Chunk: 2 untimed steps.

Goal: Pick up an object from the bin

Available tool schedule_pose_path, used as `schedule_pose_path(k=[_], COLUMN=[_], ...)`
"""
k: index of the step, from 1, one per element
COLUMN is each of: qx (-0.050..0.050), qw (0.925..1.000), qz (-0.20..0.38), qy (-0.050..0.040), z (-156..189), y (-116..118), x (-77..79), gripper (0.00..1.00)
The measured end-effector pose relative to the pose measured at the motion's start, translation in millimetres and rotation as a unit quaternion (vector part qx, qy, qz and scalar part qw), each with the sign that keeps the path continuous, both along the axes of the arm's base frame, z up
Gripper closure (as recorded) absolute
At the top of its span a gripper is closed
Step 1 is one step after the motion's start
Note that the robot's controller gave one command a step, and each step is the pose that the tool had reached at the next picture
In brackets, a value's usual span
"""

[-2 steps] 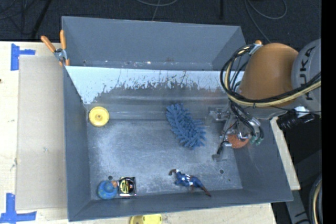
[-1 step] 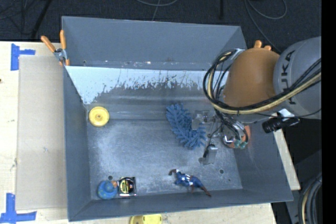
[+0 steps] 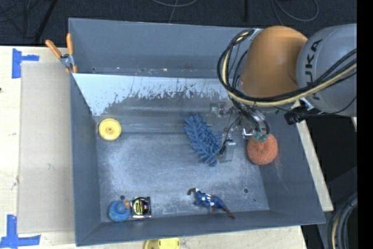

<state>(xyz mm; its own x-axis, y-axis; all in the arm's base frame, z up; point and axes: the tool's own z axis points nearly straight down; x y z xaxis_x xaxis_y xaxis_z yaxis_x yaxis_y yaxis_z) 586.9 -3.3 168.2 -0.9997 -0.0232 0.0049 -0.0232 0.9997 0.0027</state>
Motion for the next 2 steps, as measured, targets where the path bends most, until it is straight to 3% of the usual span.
schedule_pose_path(k=[1,2], qx=[-0.001,-0.001], qw=[1.0000,0.9999], qz=[0.005,0.009], qy=[-0.0079,-0.0032], z=[1,-47], y=[7,-1], x=[28.9,11.8], gripper=[0.00,0.00])
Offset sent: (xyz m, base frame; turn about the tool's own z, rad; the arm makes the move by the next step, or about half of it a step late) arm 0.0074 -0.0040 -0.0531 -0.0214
